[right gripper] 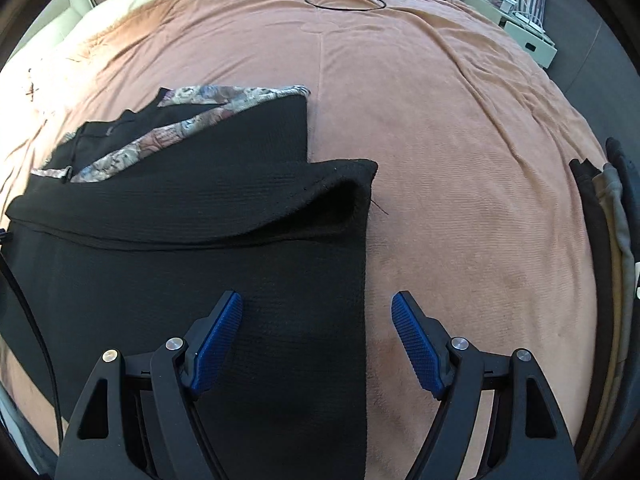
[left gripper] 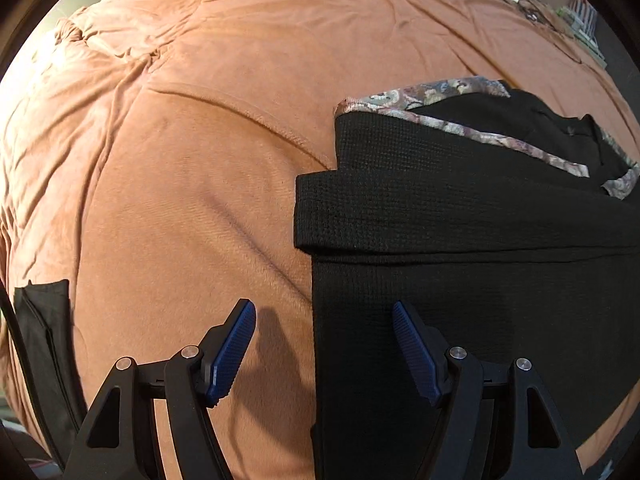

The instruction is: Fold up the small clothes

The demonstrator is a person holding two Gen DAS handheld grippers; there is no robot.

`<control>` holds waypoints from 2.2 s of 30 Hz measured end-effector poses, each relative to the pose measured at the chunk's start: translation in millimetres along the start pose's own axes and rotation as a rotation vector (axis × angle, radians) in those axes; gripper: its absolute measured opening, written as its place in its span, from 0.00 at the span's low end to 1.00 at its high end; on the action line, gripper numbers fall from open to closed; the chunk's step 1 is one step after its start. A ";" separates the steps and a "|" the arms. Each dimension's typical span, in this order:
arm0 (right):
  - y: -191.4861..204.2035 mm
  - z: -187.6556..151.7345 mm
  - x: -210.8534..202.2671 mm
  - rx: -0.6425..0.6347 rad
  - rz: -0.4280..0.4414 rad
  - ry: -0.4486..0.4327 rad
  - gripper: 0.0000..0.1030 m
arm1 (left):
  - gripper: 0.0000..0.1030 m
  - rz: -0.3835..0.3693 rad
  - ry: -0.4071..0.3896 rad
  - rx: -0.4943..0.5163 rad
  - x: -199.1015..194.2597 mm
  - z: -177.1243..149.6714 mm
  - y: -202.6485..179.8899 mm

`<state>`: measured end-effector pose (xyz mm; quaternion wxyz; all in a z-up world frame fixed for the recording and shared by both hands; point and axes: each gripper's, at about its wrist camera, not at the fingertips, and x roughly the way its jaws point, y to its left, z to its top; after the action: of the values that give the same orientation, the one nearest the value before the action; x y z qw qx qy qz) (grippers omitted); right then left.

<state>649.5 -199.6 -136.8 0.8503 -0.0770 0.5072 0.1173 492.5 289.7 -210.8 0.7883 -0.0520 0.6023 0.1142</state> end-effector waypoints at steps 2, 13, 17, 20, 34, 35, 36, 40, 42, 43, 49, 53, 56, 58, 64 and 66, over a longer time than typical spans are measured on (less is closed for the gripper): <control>1.1 5.7 7.8 0.000 -0.007 0.011 0.74 | 0.70 0.000 0.003 -0.015 4.6 3.5 2.7; 0.5 47.9 41.7 0.031 -0.031 -0.023 0.74 | 0.72 0.043 -0.037 -0.027 17.5 35.5 8.1; 1.3 66.7 56.1 0.061 -0.019 -0.034 0.74 | 0.72 0.043 -0.049 -0.057 22.0 52.2 11.2; 3.3 81.0 62.0 0.082 -0.015 -0.042 0.74 | 0.72 0.026 -0.060 -0.123 26.9 62.7 20.8; -12.7 99.8 40.8 0.112 0.107 -0.150 0.58 | 0.58 -0.171 -0.152 -0.334 13.4 68.7 69.4; -15.7 96.8 41.6 0.110 0.119 -0.143 0.53 | 0.55 -0.197 -0.150 -0.333 11.8 67.6 69.3; -19.1 93.0 42.6 0.111 0.132 -0.134 0.51 | 0.52 -0.216 -0.146 -0.328 12.5 65.1 69.3; -37.0 80.6 47.6 0.131 0.173 -0.108 0.43 | 0.35 -0.261 -0.124 -0.295 22.4 64.3 60.4; -44.9 76.7 54.4 0.143 0.192 -0.095 0.43 | 0.30 -0.302 -0.116 -0.291 26.0 61.9 57.6; -47.2 77.5 55.3 0.145 0.194 -0.090 0.43 | 0.30 -0.309 -0.117 -0.289 28.7 66.2 55.6; -50.5 78.5 71.4 0.188 0.230 -0.063 0.43 | 0.13 -0.307 -0.122 -0.280 34.3 68.0 51.5; -50.5 79.1 70.3 0.185 0.255 -0.090 0.10 | 0.06 -0.320 -0.141 -0.282 29.4 68.3 54.8; -54.5 75.9 56.7 0.191 0.255 -0.146 0.03 | 0.05 -0.309 -0.183 -0.261 16.2 67.3 55.2; -53.9 73.7 43.9 0.182 0.258 -0.183 0.02 | 0.05 -0.310 -0.203 -0.252 7.7 67.5 56.2; -49.4 72.0 14.9 0.159 0.247 -0.258 0.02 | 0.05 -0.291 -0.266 -0.244 -17.3 71.8 59.9; -50.0 76.6 8.8 0.167 0.242 -0.283 0.02 | 0.04 -0.282 -0.292 -0.248 -25.8 75.5 60.0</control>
<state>732.0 -227.5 -107.7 0.8963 0.0723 0.3961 0.1859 542.3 361.3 -162.3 0.8627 -0.2150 0.4502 0.0821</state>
